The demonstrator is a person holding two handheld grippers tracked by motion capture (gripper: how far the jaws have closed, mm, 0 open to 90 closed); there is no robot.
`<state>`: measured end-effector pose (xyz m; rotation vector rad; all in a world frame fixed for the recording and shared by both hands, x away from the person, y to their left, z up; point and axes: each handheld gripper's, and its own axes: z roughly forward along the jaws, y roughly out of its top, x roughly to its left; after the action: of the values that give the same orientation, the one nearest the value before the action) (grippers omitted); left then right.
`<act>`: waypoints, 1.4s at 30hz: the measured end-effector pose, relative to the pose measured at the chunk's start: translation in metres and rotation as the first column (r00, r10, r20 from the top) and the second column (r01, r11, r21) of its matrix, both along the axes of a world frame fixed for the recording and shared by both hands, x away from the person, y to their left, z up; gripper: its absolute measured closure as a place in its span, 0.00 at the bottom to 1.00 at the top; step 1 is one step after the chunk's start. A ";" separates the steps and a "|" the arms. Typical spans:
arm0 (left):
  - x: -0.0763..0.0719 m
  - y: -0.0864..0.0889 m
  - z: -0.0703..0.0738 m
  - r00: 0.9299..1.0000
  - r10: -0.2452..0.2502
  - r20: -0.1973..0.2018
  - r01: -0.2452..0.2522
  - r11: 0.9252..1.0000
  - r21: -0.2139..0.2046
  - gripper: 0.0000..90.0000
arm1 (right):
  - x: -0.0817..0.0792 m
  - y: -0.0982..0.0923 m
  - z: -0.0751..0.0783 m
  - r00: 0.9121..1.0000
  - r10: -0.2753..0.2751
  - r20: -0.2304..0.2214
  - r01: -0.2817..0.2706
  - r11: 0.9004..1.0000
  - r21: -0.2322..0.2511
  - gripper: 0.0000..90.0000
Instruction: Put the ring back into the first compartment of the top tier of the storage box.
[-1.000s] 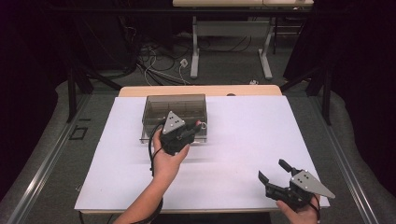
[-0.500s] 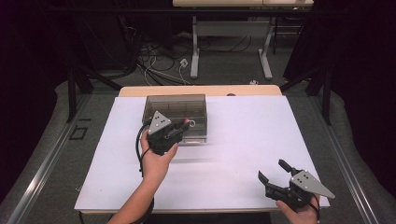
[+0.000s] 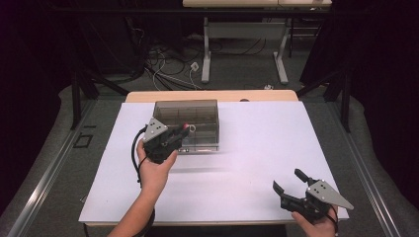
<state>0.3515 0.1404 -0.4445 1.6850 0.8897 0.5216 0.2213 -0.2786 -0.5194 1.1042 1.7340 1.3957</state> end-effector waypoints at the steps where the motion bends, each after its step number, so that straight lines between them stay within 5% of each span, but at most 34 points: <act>1: 0.000 0.002 0.000 1.000 0.006 0.000 -0.006 1.000 -0.002 0.84 | 0.000 0.000 0.000 1.000 0.002 0.001 -0.002 1.000 0.000 0.17; 16: 0.006 0.032 -0.012 0.995 0.096 -0.016 -0.097 0.995 -0.036 0.84 | 0.000 0.001 0.000 1.000 -0.002 -0.006 0.002 1.000 0.000 0.17; 42: 0.010 0.056 -0.042 0.982 0.169 -0.089 -0.170 0.985 -0.005 0.84 | 0.000 0.000 -0.001 1.000 -0.002 -0.006 0.002 1.000 0.001 0.17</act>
<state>0.3618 0.1967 -0.4865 1.6400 1.1058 0.5579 0.2214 -0.2781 -0.5199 1.1112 1.7358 1.3930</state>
